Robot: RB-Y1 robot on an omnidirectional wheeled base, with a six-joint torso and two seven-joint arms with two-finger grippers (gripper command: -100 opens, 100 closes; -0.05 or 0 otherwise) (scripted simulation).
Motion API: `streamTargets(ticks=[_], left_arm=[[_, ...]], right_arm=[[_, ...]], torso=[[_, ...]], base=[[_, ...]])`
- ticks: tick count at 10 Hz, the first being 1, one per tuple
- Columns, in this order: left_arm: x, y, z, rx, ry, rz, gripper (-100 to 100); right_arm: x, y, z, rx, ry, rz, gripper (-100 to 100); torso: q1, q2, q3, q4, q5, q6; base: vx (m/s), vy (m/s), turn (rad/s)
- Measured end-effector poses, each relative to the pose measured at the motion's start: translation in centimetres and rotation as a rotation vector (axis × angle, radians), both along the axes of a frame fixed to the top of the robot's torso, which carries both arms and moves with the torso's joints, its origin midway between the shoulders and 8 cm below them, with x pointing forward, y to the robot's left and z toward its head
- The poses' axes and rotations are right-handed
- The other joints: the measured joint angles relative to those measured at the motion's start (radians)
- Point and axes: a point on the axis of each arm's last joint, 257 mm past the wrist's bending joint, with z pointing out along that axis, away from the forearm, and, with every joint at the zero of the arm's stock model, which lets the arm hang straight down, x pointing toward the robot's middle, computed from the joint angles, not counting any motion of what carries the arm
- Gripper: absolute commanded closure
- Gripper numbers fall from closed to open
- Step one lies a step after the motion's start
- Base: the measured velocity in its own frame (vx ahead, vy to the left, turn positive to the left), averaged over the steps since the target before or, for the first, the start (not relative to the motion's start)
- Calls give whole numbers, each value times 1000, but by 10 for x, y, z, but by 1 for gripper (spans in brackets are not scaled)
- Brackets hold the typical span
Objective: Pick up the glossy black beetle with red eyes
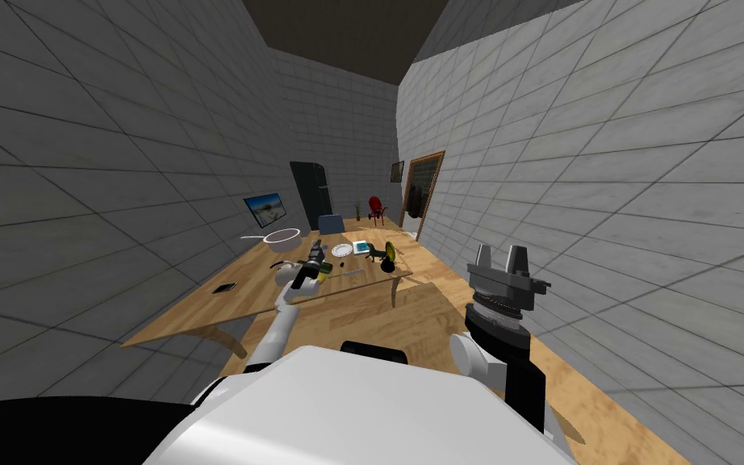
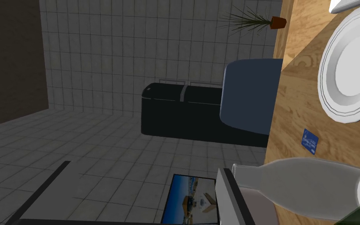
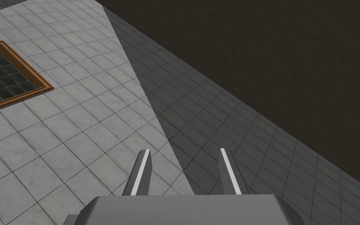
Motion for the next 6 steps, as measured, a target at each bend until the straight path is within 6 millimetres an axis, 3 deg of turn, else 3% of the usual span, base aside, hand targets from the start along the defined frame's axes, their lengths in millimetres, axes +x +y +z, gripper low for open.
streamTargets(ticks=[6], left_arm=[[26, 13, -60, -52, 197, 28, -100]], right_arm=[[0, 0, 0, 0, 0, 0, 0]], torso=[[0, -1, -1, 0, 0, 0]], base=[[8, 3, -85]])
